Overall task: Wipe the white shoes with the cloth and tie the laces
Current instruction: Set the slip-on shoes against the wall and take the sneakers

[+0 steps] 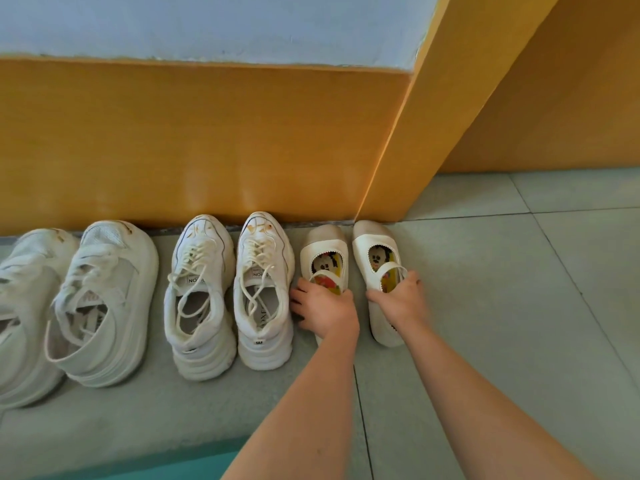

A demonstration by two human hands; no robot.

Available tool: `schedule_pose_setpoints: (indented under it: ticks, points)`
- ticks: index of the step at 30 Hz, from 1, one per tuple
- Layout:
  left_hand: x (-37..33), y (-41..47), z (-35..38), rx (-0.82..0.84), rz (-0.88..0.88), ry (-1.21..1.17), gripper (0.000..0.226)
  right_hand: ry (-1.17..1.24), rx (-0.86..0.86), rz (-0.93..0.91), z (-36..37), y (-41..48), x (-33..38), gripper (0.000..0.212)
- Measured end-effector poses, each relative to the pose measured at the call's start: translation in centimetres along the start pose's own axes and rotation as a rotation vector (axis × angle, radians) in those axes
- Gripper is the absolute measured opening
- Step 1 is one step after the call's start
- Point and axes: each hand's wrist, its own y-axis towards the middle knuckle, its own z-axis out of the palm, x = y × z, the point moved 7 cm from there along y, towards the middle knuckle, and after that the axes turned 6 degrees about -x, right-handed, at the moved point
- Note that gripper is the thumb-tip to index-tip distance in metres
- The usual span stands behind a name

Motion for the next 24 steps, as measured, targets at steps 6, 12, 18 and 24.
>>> schedule_pose_setpoints:
  ticks: [6,12,18,24]
  points:
    - [-0.50,0.26,0.10,0.009,0.030,0.016,0.077,-0.010,0.000,-0.008,0.19,0.31,-0.03,0.082]
    - [-0.90,0.44,0.37,0.005,0.017,0.016,0.076,-0.017,0.013,-0.014,0.14,0.58,0.02,0.085]
    - [-0.89,0.37,0.27,0.045,0.033,0.016,0.083,-0.053,0.019,-0.024,0.16,0.41,0.10,0.092]
    - [-1.03,-0.35,-0.29,0.119,0.067,-0.030,0.099,0.030,0.054,-0.032,-0.39,-0.15,0.54,0.109]
